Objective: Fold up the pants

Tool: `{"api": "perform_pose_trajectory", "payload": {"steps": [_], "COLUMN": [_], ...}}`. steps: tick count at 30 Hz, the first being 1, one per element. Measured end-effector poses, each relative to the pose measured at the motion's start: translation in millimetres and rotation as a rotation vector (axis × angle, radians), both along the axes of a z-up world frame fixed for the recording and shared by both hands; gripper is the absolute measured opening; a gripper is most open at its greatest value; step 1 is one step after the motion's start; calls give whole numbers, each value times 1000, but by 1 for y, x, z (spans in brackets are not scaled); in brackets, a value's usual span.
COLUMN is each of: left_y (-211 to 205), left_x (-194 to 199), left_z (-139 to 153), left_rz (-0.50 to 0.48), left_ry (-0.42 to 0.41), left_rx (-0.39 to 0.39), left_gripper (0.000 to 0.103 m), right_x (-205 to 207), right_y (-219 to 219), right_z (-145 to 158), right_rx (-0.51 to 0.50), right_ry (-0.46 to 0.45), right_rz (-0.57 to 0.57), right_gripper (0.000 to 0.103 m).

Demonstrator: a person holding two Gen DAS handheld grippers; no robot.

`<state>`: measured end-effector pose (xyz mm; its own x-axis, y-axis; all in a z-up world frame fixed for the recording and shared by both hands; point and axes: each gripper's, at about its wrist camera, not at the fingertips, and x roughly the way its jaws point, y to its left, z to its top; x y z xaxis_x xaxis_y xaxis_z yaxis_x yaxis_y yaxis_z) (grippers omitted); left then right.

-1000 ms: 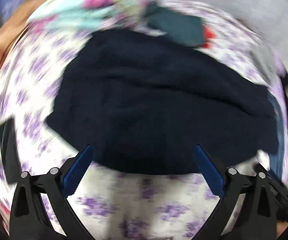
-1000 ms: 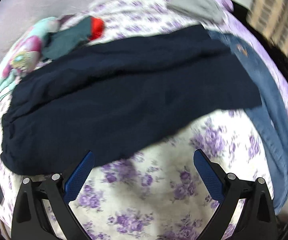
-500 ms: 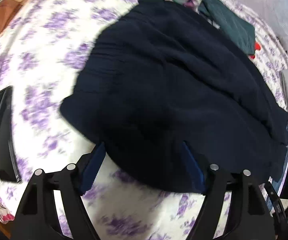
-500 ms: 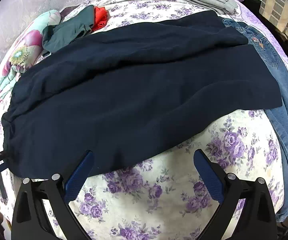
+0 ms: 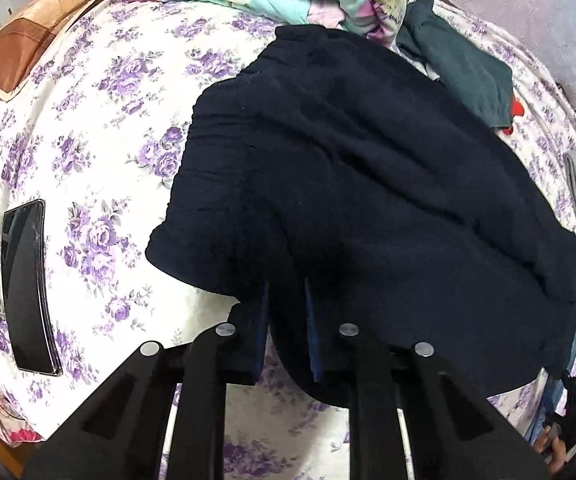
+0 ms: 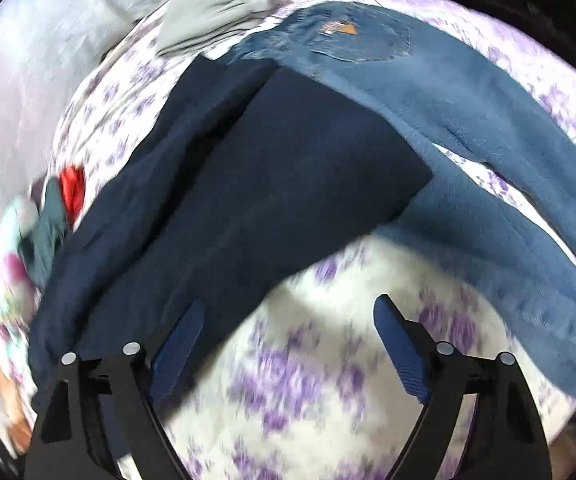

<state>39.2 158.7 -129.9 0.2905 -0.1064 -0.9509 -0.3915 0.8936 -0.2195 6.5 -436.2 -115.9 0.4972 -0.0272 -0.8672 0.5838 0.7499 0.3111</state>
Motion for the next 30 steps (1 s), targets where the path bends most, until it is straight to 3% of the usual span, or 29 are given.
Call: {"api": "perform_pose_trajectory", "payload": {"steps": [3,7,10,12,14,17,18,21,23,24,26,28,30], "left_y": [6,14,13,15,18,18,19,26,30,30,26,29,40], "left_x": [-1,-5,-8,-12,-20,-37,-44,-65,-76,-79,-86,-95,-100], "left_z": [0,-12,-15,-7,15,49,56,53,30,20,11,16,24], "left_rz": [18,66,73,75,77,39,36,27,22,20,8,2,39], "left_ry": [-8,-3,-10,-20,-79,-153,-159,-131,-70,-41,-4,-5,-24], "left_rx": [-33,-110,-119,-105,-99,-26,-1,7,0,10,83,148,173], "left_gripper": [15,15,12,12,11,11,11,11,12,10,6,7,16], "right_x": [15,26,37,39,34,22,12,-14,-30,-36,-42,-47,-40], "right_y": [-14,-33,-41,-42,-38,-32,-27,-27,-31,-33,-35,-33,-21], "right_z": [-15,-29,-24,-13,11,54,67,68,47,31,12,18,38], "right_rx": [41,108,166,209,173,119,78,15,-42,-139,-268,-259,-304], "right_ry": [3,-28,-58,-58,-83,-113,-92,-2,89,184,327,287,209], "right_rz": [-18,-134,-104,-79,-34,67,105,156,159,142,77,51,79], "right_gripper": [81,77,14,14,13,13,13,17,39,60,63,63,63]}}
